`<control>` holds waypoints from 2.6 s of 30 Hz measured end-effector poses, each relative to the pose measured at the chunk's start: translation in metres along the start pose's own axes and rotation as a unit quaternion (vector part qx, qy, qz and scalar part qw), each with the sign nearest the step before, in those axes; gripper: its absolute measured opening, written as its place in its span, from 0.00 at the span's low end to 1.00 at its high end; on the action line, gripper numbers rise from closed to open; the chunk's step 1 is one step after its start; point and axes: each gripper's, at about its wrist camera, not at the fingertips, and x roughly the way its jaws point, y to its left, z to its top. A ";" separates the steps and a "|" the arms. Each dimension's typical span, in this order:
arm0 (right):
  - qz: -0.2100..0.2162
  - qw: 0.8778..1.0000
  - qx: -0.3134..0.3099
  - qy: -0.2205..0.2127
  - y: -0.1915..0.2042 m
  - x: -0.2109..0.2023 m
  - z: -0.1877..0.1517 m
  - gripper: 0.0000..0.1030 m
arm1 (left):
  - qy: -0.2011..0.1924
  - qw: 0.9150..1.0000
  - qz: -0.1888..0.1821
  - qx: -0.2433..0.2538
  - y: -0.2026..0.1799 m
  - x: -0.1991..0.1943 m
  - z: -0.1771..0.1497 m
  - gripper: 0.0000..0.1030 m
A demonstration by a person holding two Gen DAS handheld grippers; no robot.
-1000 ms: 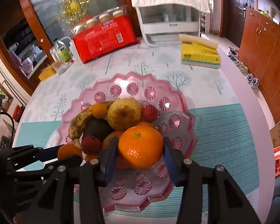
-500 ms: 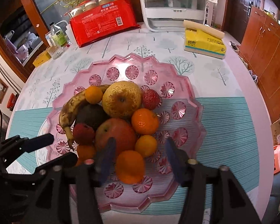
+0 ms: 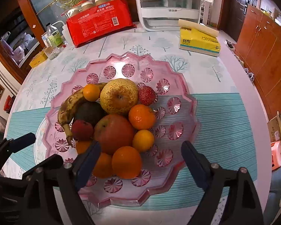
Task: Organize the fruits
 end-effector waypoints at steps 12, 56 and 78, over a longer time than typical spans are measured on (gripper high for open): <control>0.006 1.000 0.002 -0.011 0.011 -0.019 -0.018 1.00 | -0.017 0.999 0.015 -0.028 0.017 -0.030 -0.025 0.99; 0.029 0.996 -0.017 -0.086 0.077 -0.144 -0.018 1.00 | -0.080 0.988 0.099 -0.091 0.065 -0.153 -0.032 0.99; 0.030 0.997 -0.018 -0.074 0.082 -0.129 -0.020 1.00 | -0.075 0.988 0.104 -0.091 0.070 -0.151 -0.034 0.99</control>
